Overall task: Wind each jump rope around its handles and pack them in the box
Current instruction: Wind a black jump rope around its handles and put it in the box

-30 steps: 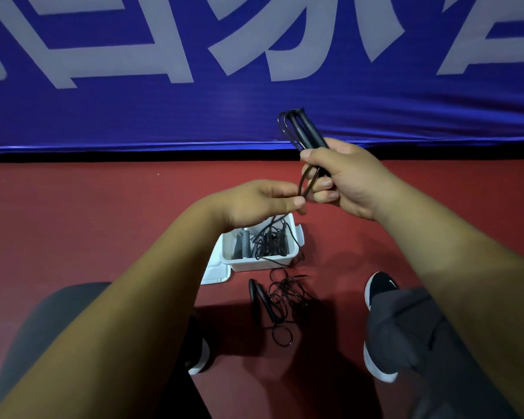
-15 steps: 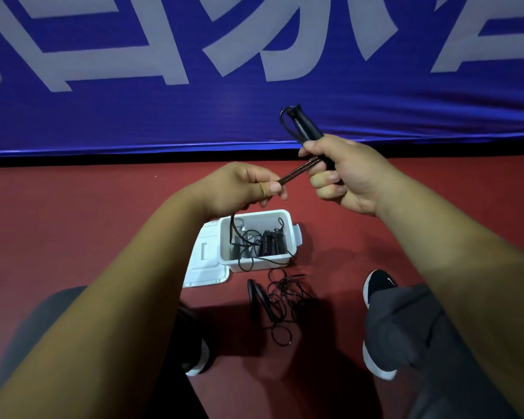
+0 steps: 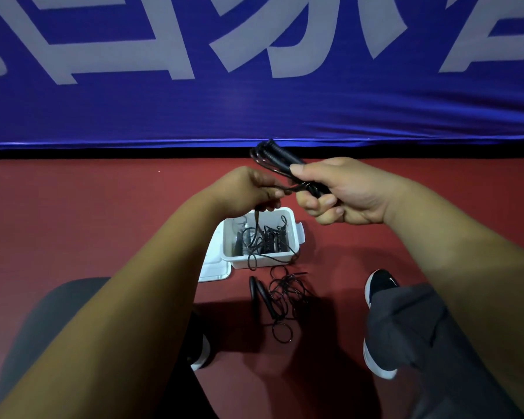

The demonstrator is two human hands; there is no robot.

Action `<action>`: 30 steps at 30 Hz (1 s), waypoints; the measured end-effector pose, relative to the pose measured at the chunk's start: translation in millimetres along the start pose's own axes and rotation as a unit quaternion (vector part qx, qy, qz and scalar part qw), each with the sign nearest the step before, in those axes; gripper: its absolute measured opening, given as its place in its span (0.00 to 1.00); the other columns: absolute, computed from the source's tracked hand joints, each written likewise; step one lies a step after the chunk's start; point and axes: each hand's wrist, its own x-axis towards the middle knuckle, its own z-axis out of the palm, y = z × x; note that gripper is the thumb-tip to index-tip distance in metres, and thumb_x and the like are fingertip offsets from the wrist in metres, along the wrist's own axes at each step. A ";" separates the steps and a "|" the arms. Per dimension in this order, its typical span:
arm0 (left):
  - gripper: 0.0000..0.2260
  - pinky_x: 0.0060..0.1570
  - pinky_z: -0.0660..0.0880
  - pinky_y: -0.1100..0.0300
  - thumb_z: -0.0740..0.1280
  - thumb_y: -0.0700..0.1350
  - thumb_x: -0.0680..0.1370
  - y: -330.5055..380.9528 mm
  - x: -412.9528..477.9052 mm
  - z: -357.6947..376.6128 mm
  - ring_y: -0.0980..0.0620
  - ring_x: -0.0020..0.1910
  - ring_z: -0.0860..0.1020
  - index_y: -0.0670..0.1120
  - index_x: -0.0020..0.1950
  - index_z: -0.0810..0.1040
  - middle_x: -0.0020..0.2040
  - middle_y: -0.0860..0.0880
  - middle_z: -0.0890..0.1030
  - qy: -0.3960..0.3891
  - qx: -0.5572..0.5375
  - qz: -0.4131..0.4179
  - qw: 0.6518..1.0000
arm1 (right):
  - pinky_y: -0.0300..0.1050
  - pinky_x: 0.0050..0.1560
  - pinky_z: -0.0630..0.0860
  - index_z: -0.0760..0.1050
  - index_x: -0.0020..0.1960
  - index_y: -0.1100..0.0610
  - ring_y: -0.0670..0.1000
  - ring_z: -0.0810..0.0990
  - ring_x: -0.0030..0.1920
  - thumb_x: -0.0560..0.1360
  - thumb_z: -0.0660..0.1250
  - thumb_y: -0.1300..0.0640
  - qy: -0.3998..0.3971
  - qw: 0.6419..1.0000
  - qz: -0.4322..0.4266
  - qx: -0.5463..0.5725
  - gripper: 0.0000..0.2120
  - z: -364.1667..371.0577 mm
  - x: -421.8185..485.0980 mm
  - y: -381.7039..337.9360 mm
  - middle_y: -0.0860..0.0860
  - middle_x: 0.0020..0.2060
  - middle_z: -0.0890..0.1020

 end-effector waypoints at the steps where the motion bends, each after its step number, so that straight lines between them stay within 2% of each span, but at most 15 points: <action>1: 0.08 0.53 0.80 0.46 0.71 0.36 0.81 -0.6 -0.3 -1.5 0.46 0.44 0.83 0.48 0.51 0.87 0.43 0.44 0.86 0.020 -0.028 -0.001 0.999 | 0.39 0.29 0.51 0.73 0.65 0.64 0.42 0.62 0.26 0.83 0.65 0.52 -0.013 1.000 0.009 -0.003 0.17 1.0 -0.7 0.8 0.53 0.33 0.75; 3: 0.06 0.56 0.82 0.43 0.72 0.33 0.79 1.7 -1.3 -7.2 0.41 0.47 0.84 0.39 0.54 0.85 0.48 0.38 0.86 0.034 -0.061 0.013 0.998 | 0.39 0.28 0.51 0.73 0.54 0.63 0.41 0.63 0.25 0.81 0.68 0.53 -0.041 0.998 0.034 -0.027 0.12 2.3 -2.8 3.5 0.55 0.35 0.76; 5: 0.09 0.53 0.83 0.50 0.71 0.31 0.79 6.5 -2.5 -13.3 0.41 0.49 0.84 0.36 0.58 0.84 0.52 0.36 0.85 0.013 -0.073 0.040 0.996 | 0.38 0.26 0.52 0.72 0.47 0.62 0.41 0.63 0.25 0.82 0.67 0.56 -0.075 0.993 0.067 -0.058 0.10 3.2 -5.0 7.5 0.56 0.35 0.76; 8: 0.08 0.48 0.80 0.57 0.69 0.32 0.80 17.0 -3.9 -17.8 0.46 0.46 0.82 0.40 0.56 0.86 0.47 0.41 0.85 -0.019 -0.109 0.026 0.994 | 0.38 0.25 0.53 0.72 0.51 0.61 0.42 0.62 0.25 0.84 0.65 0.60 -0.122 0.984 0.102 -0.077 0.05 3.7 -6.9 14.6 0.56 0.34 0.74; 11: 0.09 0.56 0.80 0.56 0.71 0.32 0.79 25.4 -5.2 -18.0 0.48 0.49 0.83 0.43 0.53 0.87 0.49 0.43 0.86 -0.047 -0.089 0.044 0.994 | 0.39 0.27 0.53 0.72 0.58 0.58 0.44 0.61 0.27 0.84 0.64 0.60 -0.137 0.979 0.123 -0.090 0.03 6.1 -6.5 19.5 0.56 0.36 0.74; 13: 0.08 0.58 0.80 0.58 0.72 0.33 0.78 32.1 -7.6 -19.1 0.50 0.50 0.84 0.44 0.53 0.88 0.50 0.45 0.87 -0.053 -0.065 0.051 0.995 | 0.39 0.28 0.53 0.72 0.54 0.58 0.45 0.60 0.28 0.85 0.64 0.58 -0.129 0.978 0.136 -0.089 0.03 6.8 -3.8 22.3 0.55 0.38 0.74; 18: 0.09 0.61 0.80 0.59 0.75 0.34 0.76 51.4 -16.5 -20.6 0.52 0.52 0.85 0.45 0.53 0.89 0.50 0.47 0.88 -0.052 0.018 0.066 0.996 | 0.39 0.28 0.55 0.72 0.46 0.59 0.45 0.62 0.28 0.85 0.66 0.56 -0.114 0.977 0.147 -0.106 0.10 6.4 4.9 30.4 0.54 0.40 0.76; 24: 0.10 0.49 0.76 0.66 0.76 0.36 0.75 66.5 -24.1 -17.2 0.57 0.45 0.83 0.51 0.50 0.90 0.44 0.55 0.85 -0.056 0.128 0.089 0.986 | 0.36 0.25 0.57 0.77 0.41 0.59 0.45 0.64 0.28 0.84 0.67 0.56 -0.081 0.977 0.153 -0.121 0.14 6.2 10.1 35.2 0.55 0.40 0.78; 26: 0.10 0.48 0.76 0.66 0.77 0.39 0.76 68.8 -26.4 -16.2 0.58 0.44 0.82 0.53 0.50 0.90 0.45 0.56 0.83 -0.050 0.175 0.102 0.978 | 0.36 0.24 0.58 0.78 0.40 0.59 0.45 0.63 0.28 0.84 0.69 0.56 -0.048 0.981 0.148 -0.120 0.14 2.8 15.2 37.6 0.57 0.40 0.79; 28: 0.10 0.48 0.77 0.65 0.75 0.40 0.78 71.1 -30.3 -16.4 0.59 0.44 0.82 0.54 0.54 0.89 0.46 0.56 0.81 -0.056 0.211 0.107 0.970 | 0.36 0.23 0.58 0.78 0.45 0.60 0.45 0.62 0.28 0.83 0.70 0.56 0.006 0.985 0.135 -0.110 0.10 -2.1 22.8 40.1 0.58 0.40 0.79; 30: 0.13 0.49 0.77 0.64 0.71 0.41 0.80 71.9 -33.5 -19.7 0.59 0.45 0.81 0.57 0.57 0.88 0.49 0.57 0.81 -0.058 0.240 0.089 0.965 | 0.37 0.22 0.57 0.75 0.55 0.61 0.45 0.61 0.28 0.83 0.70 0.56 0.071 0.986 0.115 -0.098 0.08 -6.6 30.1 42.5 0.58 0.39 0.79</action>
